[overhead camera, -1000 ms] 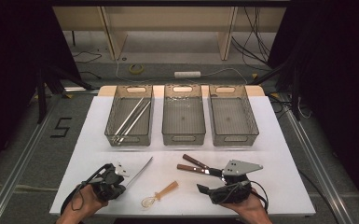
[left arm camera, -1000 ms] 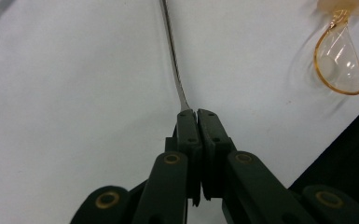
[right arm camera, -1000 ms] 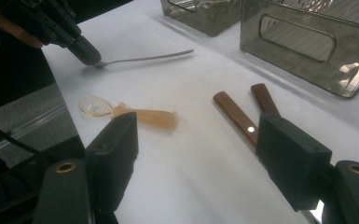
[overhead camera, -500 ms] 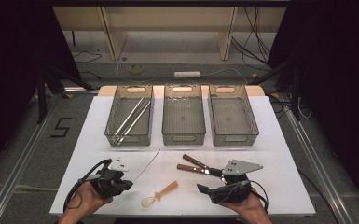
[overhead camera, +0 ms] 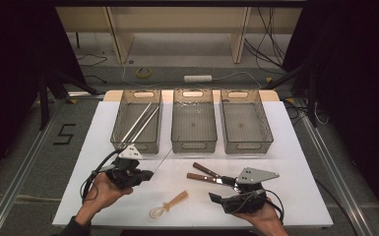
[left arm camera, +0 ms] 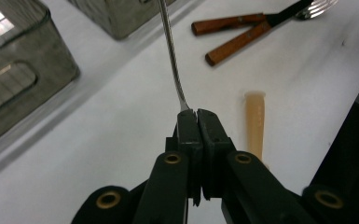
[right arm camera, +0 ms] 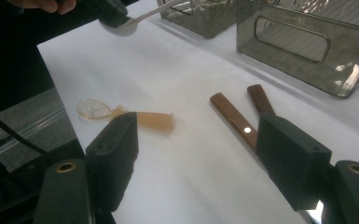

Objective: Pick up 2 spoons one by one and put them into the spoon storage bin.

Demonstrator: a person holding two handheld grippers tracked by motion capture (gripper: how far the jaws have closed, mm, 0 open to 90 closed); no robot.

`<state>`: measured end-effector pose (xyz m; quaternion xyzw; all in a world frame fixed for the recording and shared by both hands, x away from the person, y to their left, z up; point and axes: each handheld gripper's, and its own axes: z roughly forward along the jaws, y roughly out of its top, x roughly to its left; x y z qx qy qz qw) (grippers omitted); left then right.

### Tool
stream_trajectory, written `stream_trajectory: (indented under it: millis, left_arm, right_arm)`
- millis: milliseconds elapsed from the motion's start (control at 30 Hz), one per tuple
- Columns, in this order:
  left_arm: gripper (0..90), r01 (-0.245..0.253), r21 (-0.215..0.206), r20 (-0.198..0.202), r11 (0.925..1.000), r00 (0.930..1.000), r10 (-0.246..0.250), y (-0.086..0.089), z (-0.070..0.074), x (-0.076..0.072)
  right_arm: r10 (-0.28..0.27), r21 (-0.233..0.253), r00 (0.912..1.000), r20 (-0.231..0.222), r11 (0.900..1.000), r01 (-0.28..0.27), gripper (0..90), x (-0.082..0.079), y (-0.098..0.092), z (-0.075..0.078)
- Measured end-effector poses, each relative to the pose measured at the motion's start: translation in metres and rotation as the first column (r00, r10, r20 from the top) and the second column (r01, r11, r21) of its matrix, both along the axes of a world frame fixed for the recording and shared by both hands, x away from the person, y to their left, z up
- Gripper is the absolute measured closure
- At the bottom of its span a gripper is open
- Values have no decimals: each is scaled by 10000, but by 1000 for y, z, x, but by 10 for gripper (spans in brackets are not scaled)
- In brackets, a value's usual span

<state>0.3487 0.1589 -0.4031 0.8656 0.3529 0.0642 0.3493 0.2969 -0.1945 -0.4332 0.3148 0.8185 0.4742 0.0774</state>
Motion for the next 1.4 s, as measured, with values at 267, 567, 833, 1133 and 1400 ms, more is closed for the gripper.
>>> stream_trajectory:
  millis: [267, 567, 833, 1133, 1400]
  left_arm:
    - [882, 105, -250, 273, 9996, 9996, -98, -17, 12, 23]
    - [882, 25, -745, 445, 9972, 9990, 8, -31, 19, 46]
    - [882, -162, -1273, 226, 9917, 9996, 192, -32, 22, 67]
    - [882, -277, -1553, 80, 9875, 9995, 293, -36, 27, 89]
    - [882, -600, -1681, -42, 9839, 9982, 602, -41, 26, 109]
  right_arm:
    - [-60, 38, 10000, 5, 10000, 60, 310, 1, -2, 0]
    - [-151, 156, 9999, 23, 9998, 151, 299, 1, -4, 0]
    - [-209, 363, 9998, 78, 9991, 206, 275, 1, -5, 1]
    - [-222, 350, 9997, 61, 9991, 220, 272, 1, -5, 0]
    - [-217, 384, 9997, 65, 9990, 215, 272, 2, -5, -1]
